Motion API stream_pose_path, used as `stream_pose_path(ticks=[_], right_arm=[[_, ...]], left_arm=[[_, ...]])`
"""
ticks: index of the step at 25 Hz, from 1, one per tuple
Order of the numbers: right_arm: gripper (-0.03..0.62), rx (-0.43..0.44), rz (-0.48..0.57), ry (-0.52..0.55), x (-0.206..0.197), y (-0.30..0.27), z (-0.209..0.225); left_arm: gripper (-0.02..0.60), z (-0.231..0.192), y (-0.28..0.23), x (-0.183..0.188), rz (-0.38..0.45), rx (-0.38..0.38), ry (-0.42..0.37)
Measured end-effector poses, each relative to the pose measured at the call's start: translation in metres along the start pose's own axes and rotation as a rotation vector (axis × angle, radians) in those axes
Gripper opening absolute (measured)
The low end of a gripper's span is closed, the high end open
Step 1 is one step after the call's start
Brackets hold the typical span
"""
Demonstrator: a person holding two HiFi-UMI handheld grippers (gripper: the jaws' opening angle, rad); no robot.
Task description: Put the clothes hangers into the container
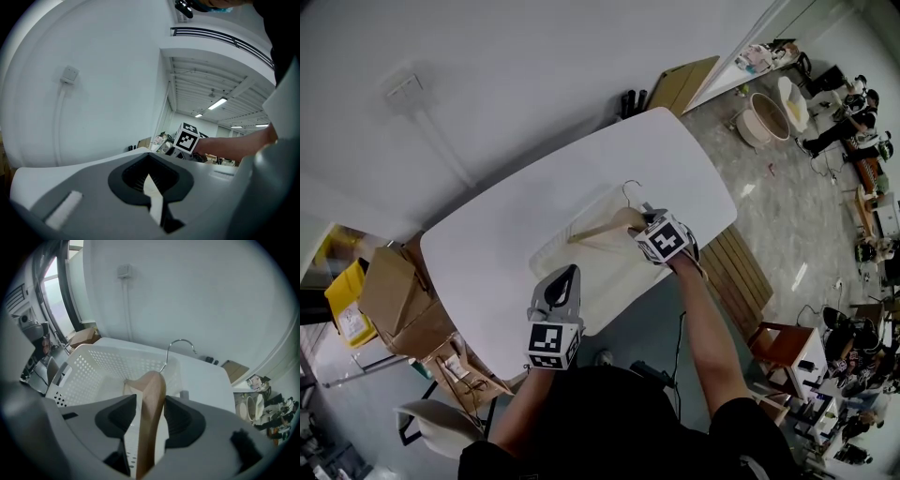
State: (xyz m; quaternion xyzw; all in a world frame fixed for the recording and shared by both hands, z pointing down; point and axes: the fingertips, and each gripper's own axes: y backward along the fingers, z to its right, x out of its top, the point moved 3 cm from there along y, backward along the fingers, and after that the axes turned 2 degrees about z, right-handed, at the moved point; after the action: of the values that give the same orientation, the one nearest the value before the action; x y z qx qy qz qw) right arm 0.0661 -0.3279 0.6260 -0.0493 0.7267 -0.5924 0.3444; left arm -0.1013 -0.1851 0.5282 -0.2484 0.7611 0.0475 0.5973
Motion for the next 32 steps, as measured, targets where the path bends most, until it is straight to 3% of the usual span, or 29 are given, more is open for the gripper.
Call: stream_pose_path(ticks=[20, 30, 32], right_arm=[[0.193, -0.013, -0.032, -0.027, -0.024, 0.003, 0.006], [0.19, -0.074, 0.048, -0.015, -0.009, 0.037, 0.007], [0.107, -0.097, 0.094, -0.015, -0.004, 0.045, 0.007]], left_arm=[[0.005, 0.01, -0.002, -0.003, -0.003, -0.005, 0.002], [0.005, 0.019, -0.003, -0.001, 0.004, -0.012, -0.015], [0.005, 0.02, -0.002, 0.002, 0.009, -0.012, -0.021]])
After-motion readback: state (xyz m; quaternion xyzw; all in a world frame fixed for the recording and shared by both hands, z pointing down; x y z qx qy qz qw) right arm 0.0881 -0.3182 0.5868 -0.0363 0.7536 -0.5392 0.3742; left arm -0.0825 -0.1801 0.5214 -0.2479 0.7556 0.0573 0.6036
